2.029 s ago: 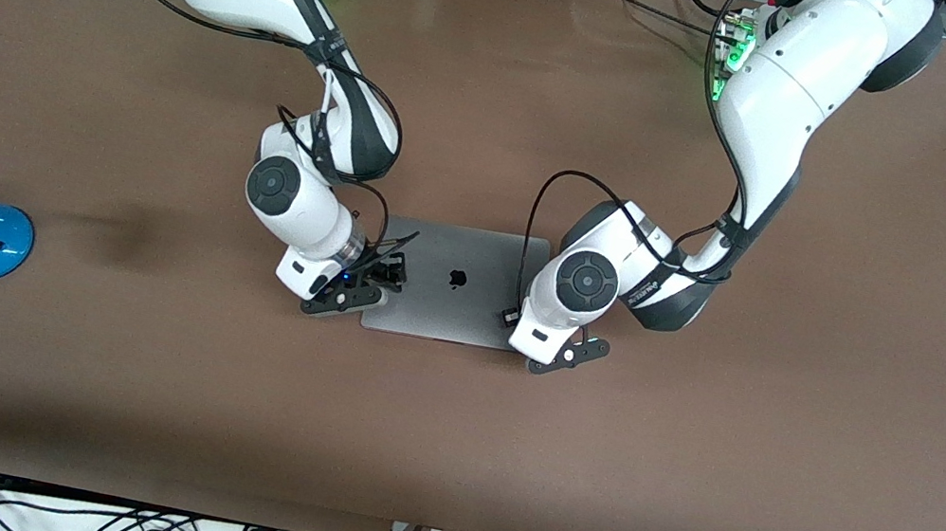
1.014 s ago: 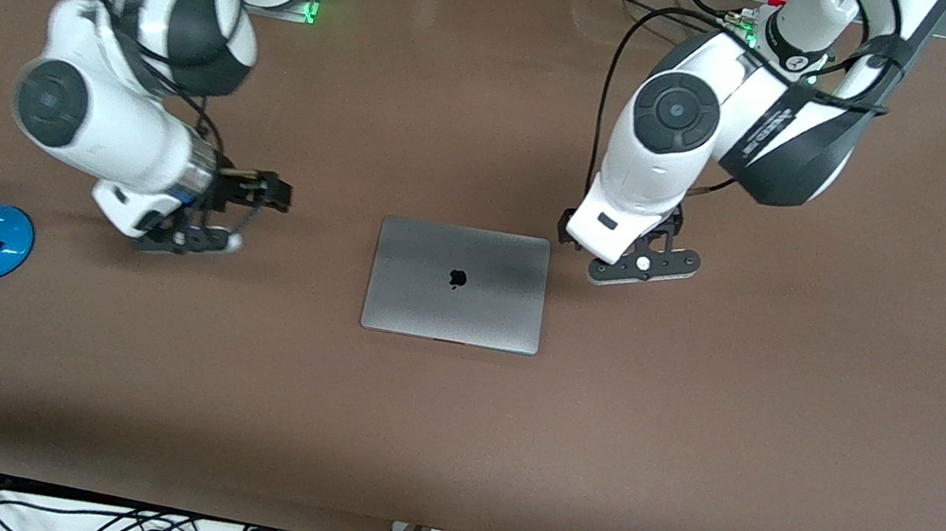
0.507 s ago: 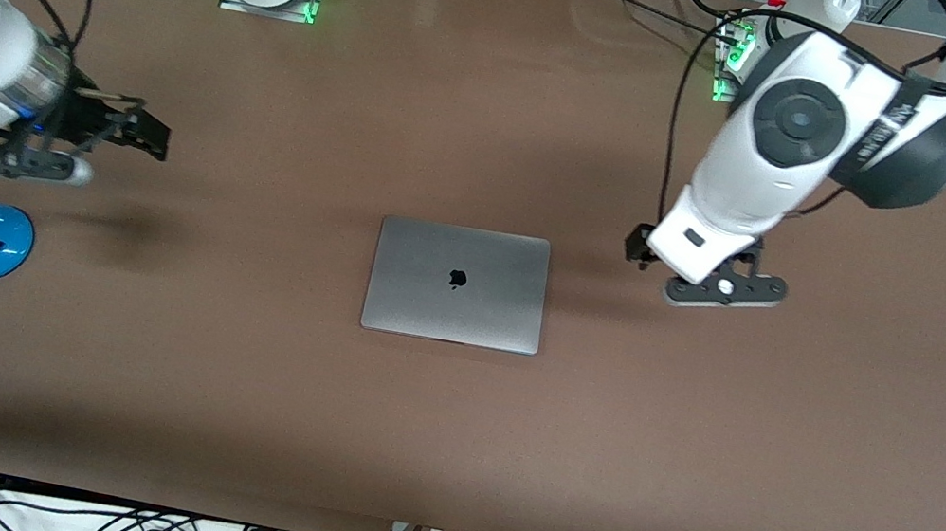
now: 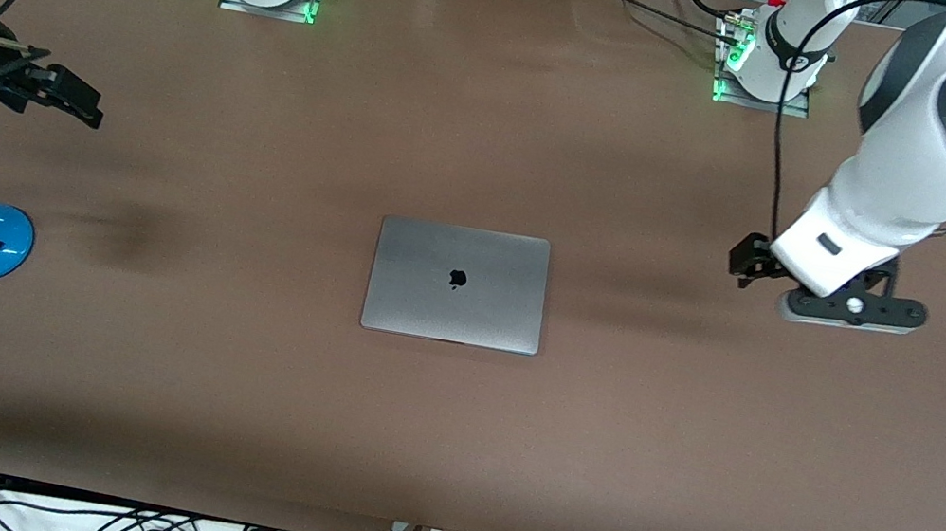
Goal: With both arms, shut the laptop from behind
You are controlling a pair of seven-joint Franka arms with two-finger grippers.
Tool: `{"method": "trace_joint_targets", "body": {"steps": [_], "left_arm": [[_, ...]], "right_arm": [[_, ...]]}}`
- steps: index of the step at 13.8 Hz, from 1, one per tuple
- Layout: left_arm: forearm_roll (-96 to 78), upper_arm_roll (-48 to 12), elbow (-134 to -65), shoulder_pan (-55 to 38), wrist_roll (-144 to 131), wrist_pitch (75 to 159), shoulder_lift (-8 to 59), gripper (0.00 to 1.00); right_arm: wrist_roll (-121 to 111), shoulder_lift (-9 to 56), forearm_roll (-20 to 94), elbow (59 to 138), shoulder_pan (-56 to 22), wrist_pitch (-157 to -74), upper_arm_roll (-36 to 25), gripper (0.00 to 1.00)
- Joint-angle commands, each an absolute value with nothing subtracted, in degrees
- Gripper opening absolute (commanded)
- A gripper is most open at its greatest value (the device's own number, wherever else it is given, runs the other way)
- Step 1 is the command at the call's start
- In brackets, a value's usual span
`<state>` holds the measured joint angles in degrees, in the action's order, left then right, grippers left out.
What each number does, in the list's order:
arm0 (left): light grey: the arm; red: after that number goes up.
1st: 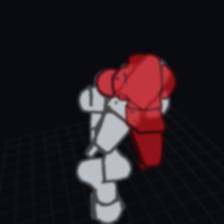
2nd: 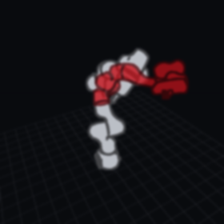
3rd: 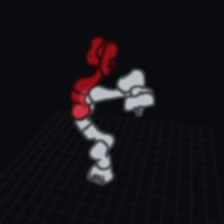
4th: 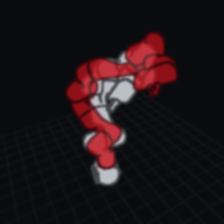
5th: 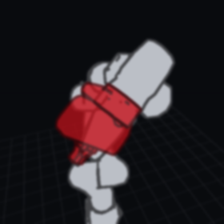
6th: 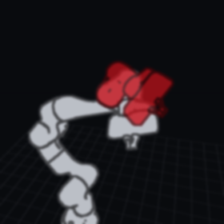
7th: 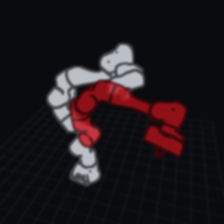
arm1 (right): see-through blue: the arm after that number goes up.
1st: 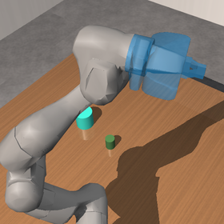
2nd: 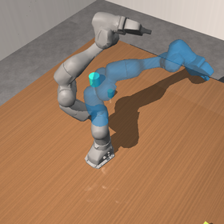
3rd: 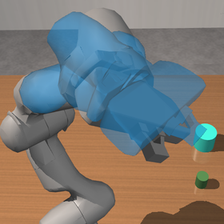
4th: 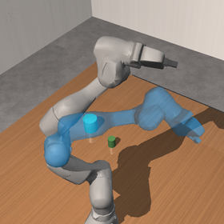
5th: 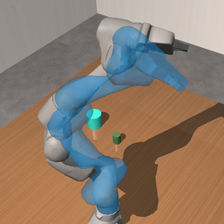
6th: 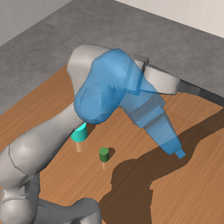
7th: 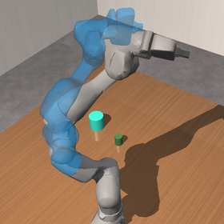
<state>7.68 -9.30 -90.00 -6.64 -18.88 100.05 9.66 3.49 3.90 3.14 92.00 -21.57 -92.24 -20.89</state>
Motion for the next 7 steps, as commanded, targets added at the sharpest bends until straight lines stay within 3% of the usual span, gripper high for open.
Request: {"method": "trace_joint_targets", "body": {"steps": [1,7], "left_arm": [[4.14,-4.58,-90.62,-7.56,-13.37,98.1,5.63,1.0],[4.13,-2.11,-82.45,-7.64,-11.6,87.55,4.75,1.0]], "right_arm": [[3.34,0.53,1.67,93.25,-21.88,-89.57,-21.45,1.0],[1.49,-3.24,-1.05,94.83,-21.88,-89.38,-20.83,1.0]]}}
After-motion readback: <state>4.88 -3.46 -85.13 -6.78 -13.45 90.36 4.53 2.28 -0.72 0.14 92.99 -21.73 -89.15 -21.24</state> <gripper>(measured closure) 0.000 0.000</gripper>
